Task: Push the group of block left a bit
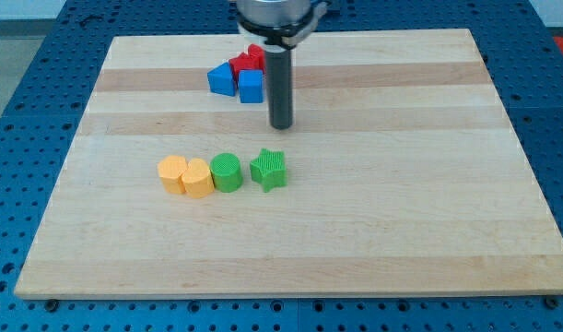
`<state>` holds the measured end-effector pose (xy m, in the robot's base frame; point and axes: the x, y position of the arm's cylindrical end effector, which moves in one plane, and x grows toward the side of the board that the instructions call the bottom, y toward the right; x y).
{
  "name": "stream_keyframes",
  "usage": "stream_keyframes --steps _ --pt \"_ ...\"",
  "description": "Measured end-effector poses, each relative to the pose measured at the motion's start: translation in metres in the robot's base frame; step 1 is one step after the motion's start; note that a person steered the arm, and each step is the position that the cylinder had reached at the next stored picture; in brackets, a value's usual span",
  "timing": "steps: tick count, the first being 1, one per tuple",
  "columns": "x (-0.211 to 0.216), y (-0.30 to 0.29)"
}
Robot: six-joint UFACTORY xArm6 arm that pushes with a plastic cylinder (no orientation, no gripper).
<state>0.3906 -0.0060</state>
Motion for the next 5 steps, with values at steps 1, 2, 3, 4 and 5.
stream_keyframes --steps 1,2,3,4,5 --pt "-0.017 0.032" --pt "-0.064 0.054" --pt "-0.107 0.049" --pt "-0.131 0.028" --pt "-0.155 0.01"
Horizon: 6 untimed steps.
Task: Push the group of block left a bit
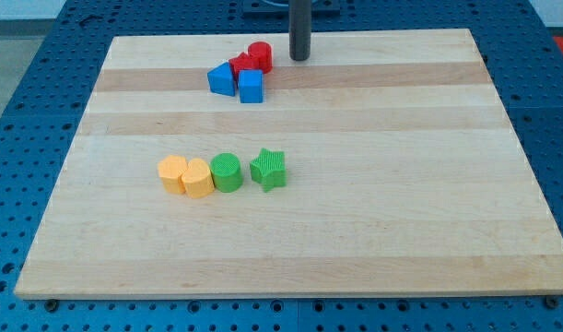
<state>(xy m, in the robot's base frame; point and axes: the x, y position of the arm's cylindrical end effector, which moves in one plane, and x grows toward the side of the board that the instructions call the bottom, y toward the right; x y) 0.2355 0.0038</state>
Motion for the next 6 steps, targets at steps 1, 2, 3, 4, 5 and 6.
stream_keyframes --steps 1,2,3,4,5,6 --pt "-0.014 -0.019" --pt "-0.015 -0.039" --pt "-0.002 -0.028" --pt "0.035 -0.019" --pt "0.04 -0.038" --pt "0.036 -0.058"
